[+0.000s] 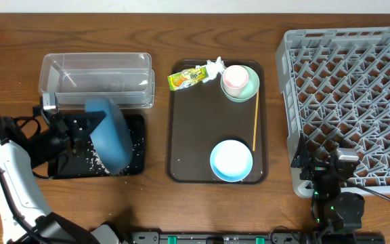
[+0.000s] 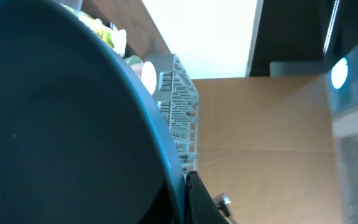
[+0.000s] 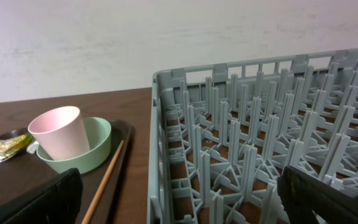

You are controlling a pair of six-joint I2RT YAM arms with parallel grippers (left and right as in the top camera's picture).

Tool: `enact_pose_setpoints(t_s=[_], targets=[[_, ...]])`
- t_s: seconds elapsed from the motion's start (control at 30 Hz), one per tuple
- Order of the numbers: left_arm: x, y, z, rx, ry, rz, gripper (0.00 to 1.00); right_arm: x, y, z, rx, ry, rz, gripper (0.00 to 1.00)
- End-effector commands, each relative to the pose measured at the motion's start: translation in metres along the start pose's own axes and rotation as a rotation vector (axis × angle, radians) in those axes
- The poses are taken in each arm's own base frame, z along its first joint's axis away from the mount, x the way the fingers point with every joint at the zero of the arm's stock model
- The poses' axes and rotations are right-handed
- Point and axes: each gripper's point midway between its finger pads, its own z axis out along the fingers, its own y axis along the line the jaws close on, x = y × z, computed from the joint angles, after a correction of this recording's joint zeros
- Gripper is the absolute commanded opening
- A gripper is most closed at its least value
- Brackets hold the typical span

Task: Sort waste into correct bins and load items into the dishwasher rack
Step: 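Tilt the blue bowl with the left gripper to pour rice onto black tray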

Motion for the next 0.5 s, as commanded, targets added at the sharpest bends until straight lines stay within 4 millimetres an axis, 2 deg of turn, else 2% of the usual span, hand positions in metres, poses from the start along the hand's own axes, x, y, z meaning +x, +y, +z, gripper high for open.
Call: enact_pose_setpoints(t_s=[0.0, 0.03, 0.07, 0.13, 0.17, 0.23, 0.33, 0.4, 0.47], targets=[[0.003, -0.004, -0.002, -0.019, -0.001, -0.032, 0.06, 0.001, 0.0, 0.0, 0.003, 0.004, -0.007, 0.99], [0.01, -0.009, -0.002, -0.006, 0.011, -0.085, 0.06, 0.001, 0.0, 0.0, 0.003, 0.004, -0.007, 0.99], [0.015, -0.019, -0.001, 0.032, 0.012, -0.045, 0.06, 0.001, 0.0, 0.0, 0.003, 0.004, -0.007, 0.99], [0.01, -0.03, -0.002, 0.067, -0.021, 0.236, 0.08, 0.001, 0.0, 0.0, 0.003, 0.004, -0.007, 0.99], [0.005, -0.022, -0.003, 0.007, -0.022, 0.279, 0.08, 0.001, 0.0, 0.0, 0.003, 0.004, -0.007, 0.99], [0.006, -0.014, -0.004, -0.059, -0.021, 0.107, 0.06, 0.001, 0.0, 0.0, 0.003, 0.004, -0.007, 0.99], [0.006, -0.021, -0.005, -0.065, -0.036, 0.17, 0.06, 0.001, 0.0, 0.0, 0.003, 0.004, -0.007, 0.99], [0.016, -0.043, -0.006, 0.02, -0.04, 0.13, 0.06, 0.001, 0.0, 0.0, 0.003, 0.004, -0.007, 0.99], [0.023, -0.068, -0.006, 0.117, -0.046, 0.239, 0.06, 0.001, 0.0, 0.0, 0.003, 0.004, -0.007, 0.99]])
